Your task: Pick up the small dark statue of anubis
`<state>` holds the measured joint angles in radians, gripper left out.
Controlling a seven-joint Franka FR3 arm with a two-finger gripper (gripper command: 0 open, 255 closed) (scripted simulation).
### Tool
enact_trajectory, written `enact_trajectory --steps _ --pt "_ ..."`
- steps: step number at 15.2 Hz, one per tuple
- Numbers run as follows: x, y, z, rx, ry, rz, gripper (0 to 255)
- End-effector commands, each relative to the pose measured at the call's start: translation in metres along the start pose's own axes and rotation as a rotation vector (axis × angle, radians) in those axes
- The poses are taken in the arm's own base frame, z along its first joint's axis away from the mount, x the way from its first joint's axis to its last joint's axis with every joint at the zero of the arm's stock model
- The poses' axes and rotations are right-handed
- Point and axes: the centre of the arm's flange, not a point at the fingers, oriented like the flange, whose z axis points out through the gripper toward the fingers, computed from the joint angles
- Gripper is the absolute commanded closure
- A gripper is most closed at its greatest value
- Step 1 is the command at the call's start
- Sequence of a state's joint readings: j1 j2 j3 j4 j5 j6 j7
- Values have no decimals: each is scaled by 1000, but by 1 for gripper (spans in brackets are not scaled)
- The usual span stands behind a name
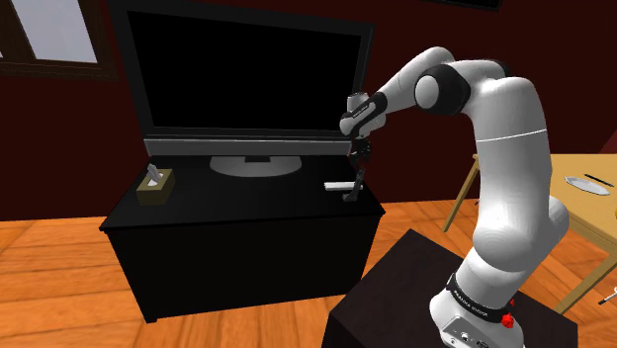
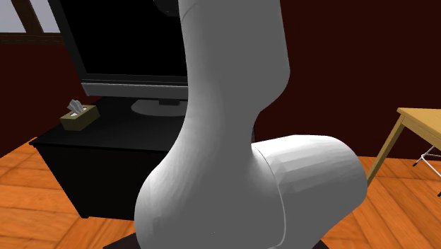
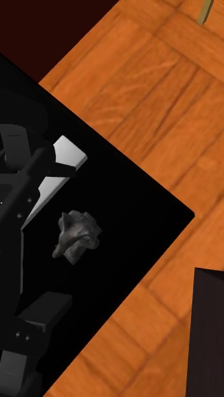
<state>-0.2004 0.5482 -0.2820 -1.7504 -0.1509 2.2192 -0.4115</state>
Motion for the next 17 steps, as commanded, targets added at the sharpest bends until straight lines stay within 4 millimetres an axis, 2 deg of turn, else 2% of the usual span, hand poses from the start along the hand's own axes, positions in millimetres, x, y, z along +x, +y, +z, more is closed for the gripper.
enact_trajectory --steps 1,7,9,10,17 --pt "8 2 13 -2 -2 -4 0" --pt "14 -5 46 -2 -2 -4 0" --pt "14 -5 46 -2 -2 -4 0" --pt "14 -5 46 -2 -2 -4 255" --pt "14 -5 46 -2 -2 -4 255"
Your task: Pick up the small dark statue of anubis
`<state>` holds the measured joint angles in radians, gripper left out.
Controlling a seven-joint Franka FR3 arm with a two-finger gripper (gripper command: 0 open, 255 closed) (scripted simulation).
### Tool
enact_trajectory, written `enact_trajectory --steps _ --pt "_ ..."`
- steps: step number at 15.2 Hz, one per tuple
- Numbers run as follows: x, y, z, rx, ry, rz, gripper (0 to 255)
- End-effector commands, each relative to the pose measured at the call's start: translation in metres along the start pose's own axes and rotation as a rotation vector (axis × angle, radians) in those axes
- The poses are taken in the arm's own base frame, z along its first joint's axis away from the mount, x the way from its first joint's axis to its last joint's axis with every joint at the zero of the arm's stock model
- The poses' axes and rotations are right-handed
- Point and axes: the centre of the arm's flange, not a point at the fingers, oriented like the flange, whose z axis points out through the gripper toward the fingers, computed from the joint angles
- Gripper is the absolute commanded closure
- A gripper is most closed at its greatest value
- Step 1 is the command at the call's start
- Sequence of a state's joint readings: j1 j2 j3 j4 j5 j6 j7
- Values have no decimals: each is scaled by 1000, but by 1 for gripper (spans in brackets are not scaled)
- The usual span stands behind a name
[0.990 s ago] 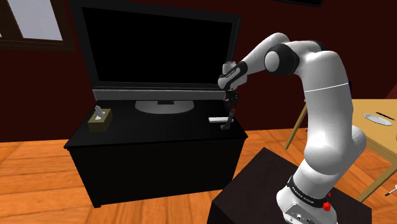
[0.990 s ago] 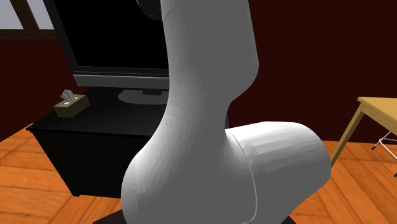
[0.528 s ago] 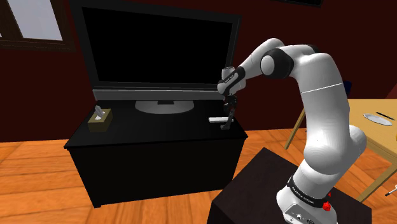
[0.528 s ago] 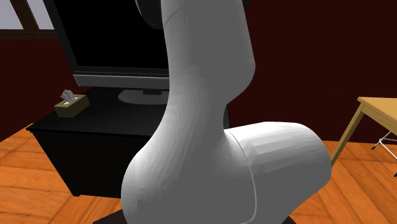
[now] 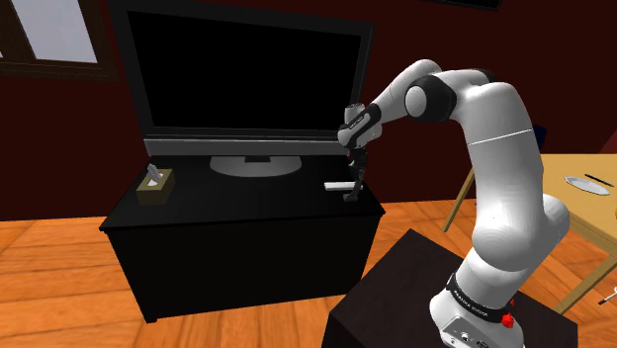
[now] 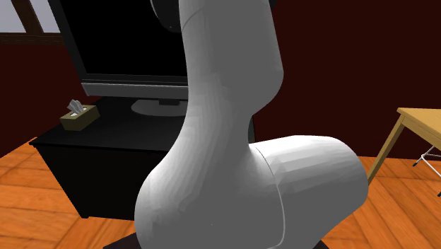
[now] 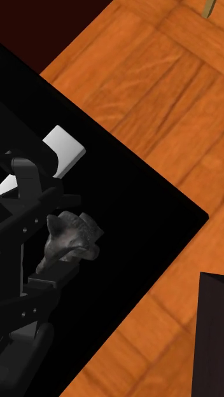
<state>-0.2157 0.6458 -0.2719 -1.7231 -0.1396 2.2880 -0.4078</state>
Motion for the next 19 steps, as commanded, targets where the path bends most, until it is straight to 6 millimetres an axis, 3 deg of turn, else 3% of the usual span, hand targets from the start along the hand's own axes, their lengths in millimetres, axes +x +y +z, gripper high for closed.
enact_trajectory --steps 1,17,19 --pt "0 0 1 0 -1 0 255" --pt "-14 16 -75 0 -1 0 255" --pt "-14 16 -76 0 -1 0 255"
